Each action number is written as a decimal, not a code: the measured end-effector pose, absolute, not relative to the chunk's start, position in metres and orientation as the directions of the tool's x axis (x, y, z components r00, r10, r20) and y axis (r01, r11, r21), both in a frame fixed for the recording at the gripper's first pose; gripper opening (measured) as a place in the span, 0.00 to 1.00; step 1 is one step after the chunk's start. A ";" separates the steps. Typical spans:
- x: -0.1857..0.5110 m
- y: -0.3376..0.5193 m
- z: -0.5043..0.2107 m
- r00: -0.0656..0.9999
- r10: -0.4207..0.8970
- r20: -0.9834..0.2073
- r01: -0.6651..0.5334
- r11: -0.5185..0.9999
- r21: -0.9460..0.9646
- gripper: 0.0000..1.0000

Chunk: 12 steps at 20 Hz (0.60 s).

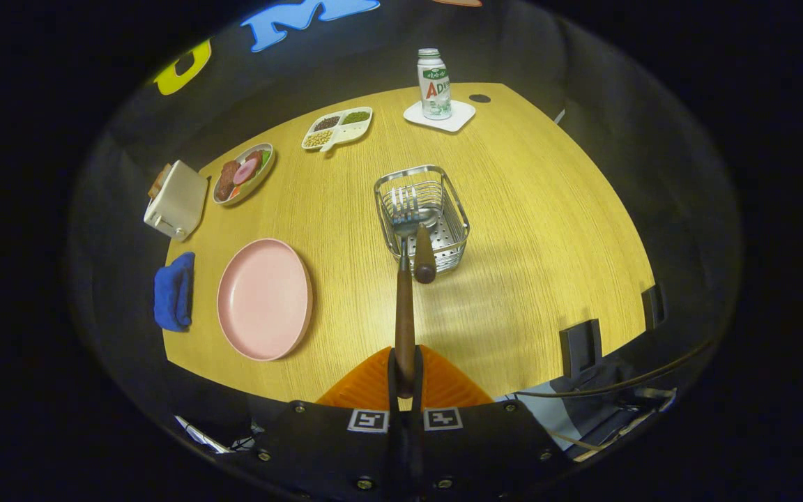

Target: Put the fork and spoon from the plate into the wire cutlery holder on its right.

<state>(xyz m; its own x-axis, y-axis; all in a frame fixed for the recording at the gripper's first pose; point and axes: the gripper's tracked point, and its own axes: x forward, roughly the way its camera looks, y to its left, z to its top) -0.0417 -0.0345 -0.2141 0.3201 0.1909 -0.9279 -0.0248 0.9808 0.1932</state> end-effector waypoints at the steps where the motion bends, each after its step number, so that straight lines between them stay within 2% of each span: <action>1: -0.041 -0.037 -0.213 0.306 0.189 -0.933 -0.024 0.981 0.192 0.04; 4: -0.036 -0.038 -0.209 0.278 0.198 -0.940 -0.010 0.979 0.203 0.04; 7: -0.030 -0.038 -0.204 0.280 0.208 -0.937 0.000 0.976 0.216 0.09; 9: -0.027 -0.038 -0.200 0.295 0.205 -0.933 -0.001 0.977 0.214 0.09; 12: -0.019 -0.038 -0.191 0.334 0.206 -0.920 -0.004 0.976 0.217 0.16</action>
<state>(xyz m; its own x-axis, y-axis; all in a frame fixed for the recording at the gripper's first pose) -0.0189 -0.0380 -0.1911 0.3342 0.2056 -0.9198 -0.0035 0.9762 0.2169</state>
